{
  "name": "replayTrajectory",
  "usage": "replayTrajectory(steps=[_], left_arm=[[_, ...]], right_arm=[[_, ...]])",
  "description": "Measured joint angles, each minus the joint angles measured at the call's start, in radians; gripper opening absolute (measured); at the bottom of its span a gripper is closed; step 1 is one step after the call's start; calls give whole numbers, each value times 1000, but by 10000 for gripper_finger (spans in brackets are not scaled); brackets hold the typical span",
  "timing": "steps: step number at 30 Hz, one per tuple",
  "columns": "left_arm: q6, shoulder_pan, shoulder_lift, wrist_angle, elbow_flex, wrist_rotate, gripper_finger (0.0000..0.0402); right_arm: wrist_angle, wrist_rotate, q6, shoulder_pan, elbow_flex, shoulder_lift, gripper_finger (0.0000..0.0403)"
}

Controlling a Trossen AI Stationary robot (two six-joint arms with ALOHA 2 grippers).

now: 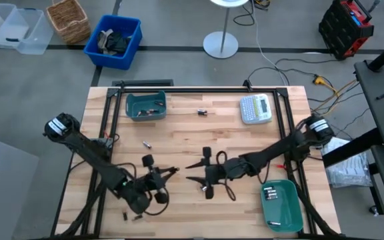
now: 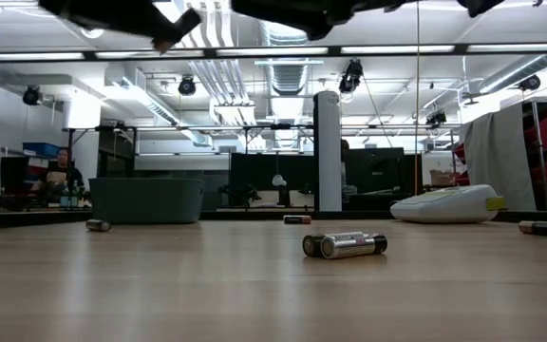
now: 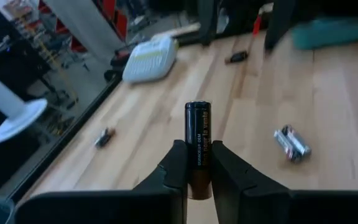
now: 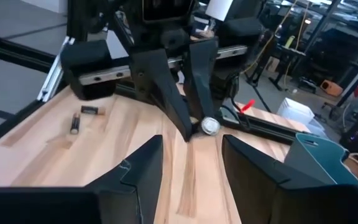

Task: Sort batteries
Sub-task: Put the black battery into the blue bin

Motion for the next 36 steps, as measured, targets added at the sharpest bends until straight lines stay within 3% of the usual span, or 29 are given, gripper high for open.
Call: replayTrajectory(steps=[6, 23, 36], left_arm=[[148, 28, -1, 161, 2, 52, 23], [179, 26, 27, 257, 2, 63, 23], [212, 30, 27, 280, 2, 53, 22]], right_arm=[[2, 7, -4, 0, 69, 59, 148], [-3, 6, -1, -9, 86, 61, 144], [-14, 5, -12, -9, 86, 61, 92]])
